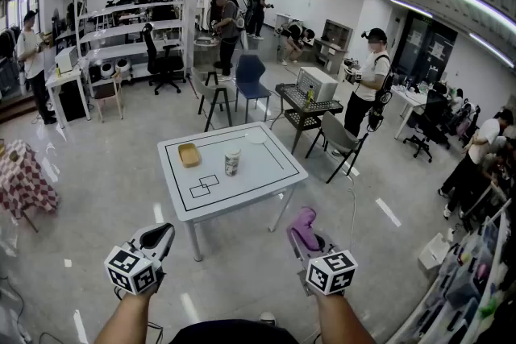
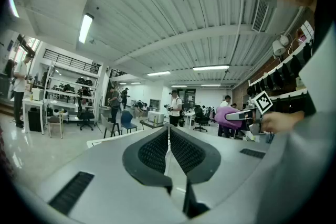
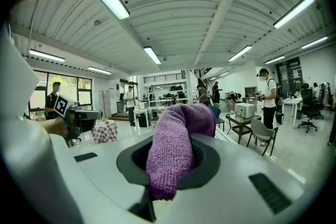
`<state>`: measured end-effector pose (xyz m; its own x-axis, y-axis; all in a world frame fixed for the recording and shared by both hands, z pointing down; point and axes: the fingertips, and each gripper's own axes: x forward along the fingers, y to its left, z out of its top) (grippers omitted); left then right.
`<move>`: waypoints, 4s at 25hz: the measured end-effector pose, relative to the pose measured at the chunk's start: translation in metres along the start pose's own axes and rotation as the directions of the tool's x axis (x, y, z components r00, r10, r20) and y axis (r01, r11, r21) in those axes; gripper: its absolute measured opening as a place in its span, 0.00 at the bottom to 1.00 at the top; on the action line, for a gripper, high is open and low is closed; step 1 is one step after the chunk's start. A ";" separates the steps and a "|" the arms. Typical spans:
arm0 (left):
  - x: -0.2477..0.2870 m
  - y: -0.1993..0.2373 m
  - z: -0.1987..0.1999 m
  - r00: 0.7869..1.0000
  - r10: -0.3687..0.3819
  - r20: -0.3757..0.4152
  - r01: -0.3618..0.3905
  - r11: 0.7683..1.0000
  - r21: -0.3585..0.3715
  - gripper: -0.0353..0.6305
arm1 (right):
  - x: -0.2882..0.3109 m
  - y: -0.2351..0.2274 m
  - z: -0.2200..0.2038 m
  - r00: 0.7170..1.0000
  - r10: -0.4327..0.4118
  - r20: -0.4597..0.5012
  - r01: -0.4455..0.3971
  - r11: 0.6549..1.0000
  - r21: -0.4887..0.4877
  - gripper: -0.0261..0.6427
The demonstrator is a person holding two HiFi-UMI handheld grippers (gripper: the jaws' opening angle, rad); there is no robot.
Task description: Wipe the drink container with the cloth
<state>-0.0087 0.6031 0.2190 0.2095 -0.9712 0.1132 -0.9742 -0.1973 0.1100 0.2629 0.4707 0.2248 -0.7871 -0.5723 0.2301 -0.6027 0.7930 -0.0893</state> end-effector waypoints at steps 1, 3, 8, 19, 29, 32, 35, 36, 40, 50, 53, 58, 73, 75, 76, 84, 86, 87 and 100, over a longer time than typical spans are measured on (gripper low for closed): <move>-0.001 0.002 -0.002 1.000 -0.001 -0.002 0.001 1.000 0.000 0.10 | 0.001 0.001 -0.001 1.000 -0.003 0.002 0.003 1.000 0.001 0.14; -0.001 0.006 -0.004 1.000 -0.003 -0.004 0.003 1.000 -0.003 0.10 | 0.004 0.002 -0.002 1.000 -0.007 0.004 0.007 1.000 0.001 0.14; 0.000 0.013 -0.001 1.000 -0.003 -0.006 0.003 1.000 -0.011 0.10 | 0.010 0.006 0.004 1.000 0.001 0.005 -0.001 1.000 0.001 0.14; 0.031 0.030 -0.004 1.000 0.007 -0.026 -0.007 1.000 -0.012 0.10 | 0.046 -0.021 0.010 1.000 0.014 0.028 -0.014 1.000 0.017 0.14; 0.102 0.064 -0.006 0.998 0.017 -0.057 -0.017 1.000 -0.012 0.10 | 0.114 -0.074 0.005 0.999 0.035 -0.001 -0.035 0.999 0.038 0.14; 0.128 0.080 -0.005 0.998 0.025 -0.061 -0.026 1.000 -0.018 0.10 | 0.142 -0.091 0.008 0.999 0.044 -0.012 -0.043 0.998 0.039 0.14; 0.150 0.093 -0.006 0.997 0.039 -0.066 -0.041 0.999 -0.029 0.10 | 0.166 -0.108 0.009 0.998 0.056 -0.025 -0.055 0.998 0.039 0.14; 0.156 0.096 -0.007 0.997 0.044 -0.068 -0.046 0.998 -0.033 0.10 | 0.172 -0.114 0.009 0.998 0.060 -0.029 -0.058 0.997 0.041 0.14; 0.183 0.110 -0.008 0.995 0.063 -0.077 -0.067 0.997 -0.043 0.10 | 0.198 -0.137 0.011 0.996 0.073 -0.043 -0.071 0.996 0.048 0.14; 0.233 0.132 0.003 0.988 0.127 -0.090 -0.132 0.990 -0.053 0.10 | 0.252 -0.185 0.020 0.989 0.131 -0.075 -0.126 0.990 0.057 0.14; 0.247 0.134 0.001 0.984 0.150 -0.096 -0.155 0.986 -0.053 0.10 | 0.269 -0.198 0.019 0.984 0.160 -0.079 -0.155 0.986 0.059 0.14; 0.264 0.133 -0.006 0.978 0.180 -0.107 -0.187 0.981 -0.057 0.10 | 0.289 -0.210 0.016 0.975 0.204 -0.084 -0.200 0.978 0.059 0.14; 0.275 0.161 -0.023 0.965 0.218 -0.148 -0.231 0.970 -0.079 0.10 | 0.326 -0.220 0.020 0.964 0.245 -0.105 -0.240 0.969 0.057 0.14; 0.282 0.168 -0.024 0.967 0.206 -0.149 -0.219 0.972 -0.082 0.10 | 0.331 -0.223 0.023 0.967 0.234 -0.103 -0.230 0.972 0.053 0.14; 0.286 0.172 -0.024 0.969 0.197 -0.149 -0.211 0.974 -0.083 0.10 | 0.333 -0.224 0.025 0.968 0.227 -0.103 -0.223 0.974 0.051 0.14; 0.319 0.225 -0.021 0.978 0.135 -0.157 -0.150 0.985 -0.087 0.10 | 0.376 -0.208 0.025 0.967 0.211 -0.140 -0.205 0.977 0.055 0.14; 0.329 0.244 -0.019 0.979 0.123 -0.161 -0.138 0.987 -0.085 0.10 | 0.392 -0.202 0.027 0.966 0.210 -0.150 -0.203 0.977 0.059 0.14; 0.332 0.255 -0.017 0.980 0.120 -0.161 -0.135 0.987 -0.083 0.10 | 0.400 -0.199 0.029 0.966 0.210 -0.152 -0.203 0.977 0.060 0.14; 0.383 0.375 -0.007 0.988 0.034 -0.148 -0.052 0.992 -0.119 0.10 | 0.495 -0.169 0.060 0.972 0.151 -0.181 -0.143 0.988 0.054 0.14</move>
<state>-0.2933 0.1577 0.3105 0.1866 -0.9468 0.2620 -0.9667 -0.1295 0.2205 -0.0326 0.0409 0.2958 -0.8322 -0.3989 0.3852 -0.4899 0.8543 -0.1737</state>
